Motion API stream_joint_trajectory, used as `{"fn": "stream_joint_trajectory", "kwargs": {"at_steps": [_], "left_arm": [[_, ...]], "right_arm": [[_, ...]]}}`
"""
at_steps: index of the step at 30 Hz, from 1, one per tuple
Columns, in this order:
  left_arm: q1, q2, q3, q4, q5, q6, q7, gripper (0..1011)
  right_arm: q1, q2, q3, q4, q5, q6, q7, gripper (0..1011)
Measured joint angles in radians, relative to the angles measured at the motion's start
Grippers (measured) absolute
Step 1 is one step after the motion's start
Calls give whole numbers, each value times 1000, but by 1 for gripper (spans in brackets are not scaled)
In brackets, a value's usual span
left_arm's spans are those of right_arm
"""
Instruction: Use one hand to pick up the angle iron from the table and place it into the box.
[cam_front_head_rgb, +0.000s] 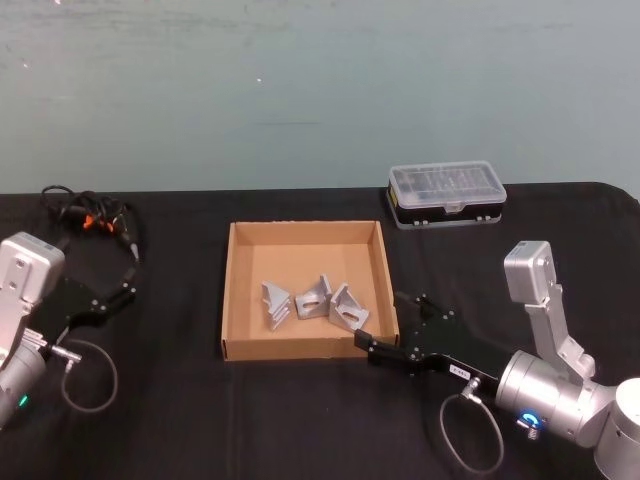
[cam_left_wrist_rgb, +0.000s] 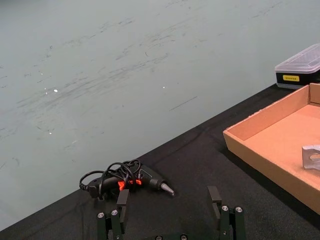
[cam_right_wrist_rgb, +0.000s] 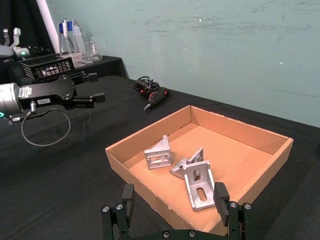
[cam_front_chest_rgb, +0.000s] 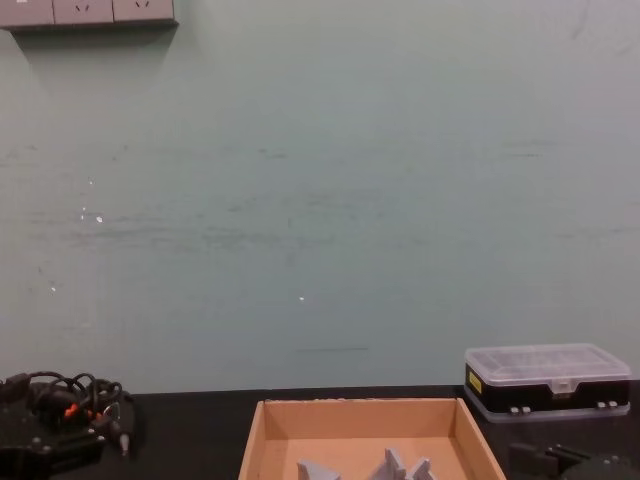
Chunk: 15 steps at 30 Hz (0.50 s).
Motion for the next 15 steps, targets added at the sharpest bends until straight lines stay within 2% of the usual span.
{"fn": "stream_joint_trajectory", "kwargs": {"at_steps": [15], "left_arm": [[0, 0, 0, 0, 0, 0, 0, 1000]], "right_arm": [[0, 0, 0, 0, 0, 0, 0, 1004]]}}
